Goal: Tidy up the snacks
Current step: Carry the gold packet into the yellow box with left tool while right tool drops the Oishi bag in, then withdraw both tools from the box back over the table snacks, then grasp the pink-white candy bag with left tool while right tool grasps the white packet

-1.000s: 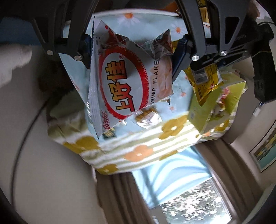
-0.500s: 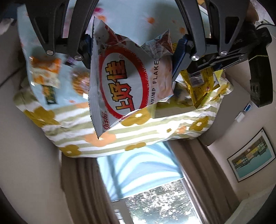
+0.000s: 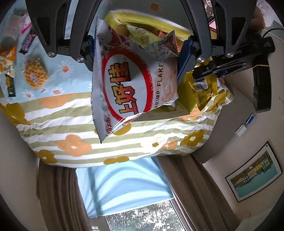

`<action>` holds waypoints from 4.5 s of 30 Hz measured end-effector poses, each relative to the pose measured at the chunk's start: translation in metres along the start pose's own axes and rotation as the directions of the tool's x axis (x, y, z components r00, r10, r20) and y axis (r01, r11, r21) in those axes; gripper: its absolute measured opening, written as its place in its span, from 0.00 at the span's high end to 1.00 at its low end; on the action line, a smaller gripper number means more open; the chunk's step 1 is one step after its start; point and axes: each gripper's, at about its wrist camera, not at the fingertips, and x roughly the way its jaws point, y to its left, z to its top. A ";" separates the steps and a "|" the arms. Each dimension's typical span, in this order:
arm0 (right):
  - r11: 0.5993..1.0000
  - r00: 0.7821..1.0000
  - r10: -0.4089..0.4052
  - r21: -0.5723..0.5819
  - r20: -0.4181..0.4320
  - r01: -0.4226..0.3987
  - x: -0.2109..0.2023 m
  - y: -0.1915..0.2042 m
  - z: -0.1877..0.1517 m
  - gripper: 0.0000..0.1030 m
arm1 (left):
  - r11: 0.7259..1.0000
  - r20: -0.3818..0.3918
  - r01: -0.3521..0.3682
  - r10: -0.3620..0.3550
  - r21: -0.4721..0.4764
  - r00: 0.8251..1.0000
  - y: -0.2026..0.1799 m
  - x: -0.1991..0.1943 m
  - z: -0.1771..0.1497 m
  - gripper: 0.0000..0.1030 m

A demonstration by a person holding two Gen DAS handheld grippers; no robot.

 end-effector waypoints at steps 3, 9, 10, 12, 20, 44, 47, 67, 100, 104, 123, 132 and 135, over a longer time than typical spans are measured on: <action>1.000 0.999 0.000 -0.014 -0.034 -0.001 0.013 0.005 -0.002 0.34 | 0.999 -0.029 -0.020 0.019 -0.030 0.999 0.017 0.011 -0.001 0.49; 0.999 0.997 0.017 -0.030 -0.077 -0.019 0.027 -0.001 -0.004 0.33 | 0.996 -0.068 -0.031 0.026 -0.079 0.997 0.028 0.023 -0.012 0.06; 0.999 0.997 0.017 -0.032 -0.082 -0.020 0.027 0.000 -0.003 0.33 | 0.996 -0.052 -0.047 0.043 -0.082 0.998 0.027 0.020 -0.014 0.00; 0.999 0.995 0.022 -0.034 -0.095 -0.025 0.028 -0.003 -0.002 0.33 | 0.996 -0.037 -0.059 0.057 -0.072 0.998 0.024 0.017 -0.018 0.00; 0.998 0.991 0.015 -0.054 -0.136 -0.022 0.030 -0.003 -0.006 0.30 | 0.996 -0.030 -0.057 0.055 -0.068 0.998 0.017 0.012 -0.024 0.00; 0.992 0.992 -0.070 -0.110 -0.109 0.058 0.006 0.002 -0.030 0.01 | 0.999 0.003 -0.050 0.050 -0.015 0.999 0.002 -0.009 -0.035 0.00; 0.992 0.993 -0.080 -0.110 -0.089 0.070 -0.005 0.006 -0.032 0.01 | 0.999 0.012 -0.032 0.032 -0.016 0.999 0.001 -0.014 -0.036 0.00; 0.982 0.989 -0.141 -0.122 0.041 0.145 -0.141 -0.114 -0.053 0.01 | 1.000 0.105 -0.008 0.006 0.011 0.994 -0.148 -0.052 -0.086 0.00; 0.863 0.925 -0.236 -0.502 -0.296 0.060 -0.110 -0.329 -0.157 0.01 | 0.960 -0.302 0.178 -0.108 0.215 0.947 -0.402 0.154 -0.239 0.01; 0.838 0.911 -0.254 -0.544 -0.324 0.040 -0.099 -0.330 -0.165 0.01 | 0.957 -0.290 0.145 -0.069 0.252 0.954 -0.412 0.168 -0.245 0.03; 0.813 0.870 -0.252 -0.581 -0.424 -0.047 -0.052 -0.331 -0.166 0.08 | 0.932 -0.227 0.079 0.003 0.355 0.974 -0.412 0.164 -0.233 0.57; 0.803 0.844 -0.257 -0.590 -0.470 -0.084 -0.038 -0.332 -0.175 0.27 | 0.943 -0.223 0.072 0.003 0.326 0.975 -0.394 0.156 -0.225 0.58; 0.805 0.847 -0.257 -0.587 -0.466 -0.079 -0.040 -0.331 -0.174 0.32 | 0.947 -0.229 0.076 -0.002 0.314 0.973 -0.392 0.156 -0.226 0.58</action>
